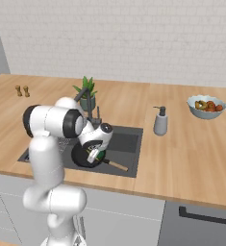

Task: Pick the pan and sponge and place them into the sink. Then turn on the water.

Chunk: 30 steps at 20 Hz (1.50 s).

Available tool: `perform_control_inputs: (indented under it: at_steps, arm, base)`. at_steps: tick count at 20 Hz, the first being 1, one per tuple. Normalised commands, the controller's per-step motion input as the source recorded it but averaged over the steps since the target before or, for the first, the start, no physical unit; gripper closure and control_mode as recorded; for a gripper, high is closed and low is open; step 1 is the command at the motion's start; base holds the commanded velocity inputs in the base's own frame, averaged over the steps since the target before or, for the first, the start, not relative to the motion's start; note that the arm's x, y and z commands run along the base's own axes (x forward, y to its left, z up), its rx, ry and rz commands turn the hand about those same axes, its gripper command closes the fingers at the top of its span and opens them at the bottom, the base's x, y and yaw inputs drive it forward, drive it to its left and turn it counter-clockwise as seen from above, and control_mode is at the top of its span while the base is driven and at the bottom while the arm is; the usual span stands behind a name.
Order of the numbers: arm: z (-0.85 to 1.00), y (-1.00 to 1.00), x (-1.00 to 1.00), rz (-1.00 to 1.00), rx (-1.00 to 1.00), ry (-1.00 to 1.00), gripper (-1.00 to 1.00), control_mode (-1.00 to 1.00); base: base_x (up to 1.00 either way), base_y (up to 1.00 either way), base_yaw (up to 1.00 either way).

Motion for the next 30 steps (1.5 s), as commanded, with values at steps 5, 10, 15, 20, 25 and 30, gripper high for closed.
perform_control_inputs:
  at_steps: [5, 10, 15, 20, 25, 30]
  arm:
    - [-0.19, 0.05, 0.43, 0.0, 0.02, 0.0, 1.0, -1.0]
    - [-0.29, 0.0, 0.46, 0.01, 0.02, 0.0, 1.0, -1.0]
    - [-0.44, 0.0, 0.37, 0.0, 0.0, 0.0, 1.0, -1.0]
    - [-0.42, 0.0, 0.3, 0.0, 0.0, 0.0, 1.0, -1.0]
    - [-0.24, 0.0, 0.09, 0.0, 0.0, -0.05, -1.0, -1.0]
    - [-0.02, 0.0, -0.02, 0.0, 0.03, -0.18, -1.0, -1.0]
  base:
    - [0.0, 0.0, 0.0]
    - [0.0, 0.0, 0.0]
    - [0.0, 0.0, 0.0]
    - [0.0, 0.0, 0.0]
    - [0.0, 0.0, 0.0]
    - [0.0, 0.0, 0.0]
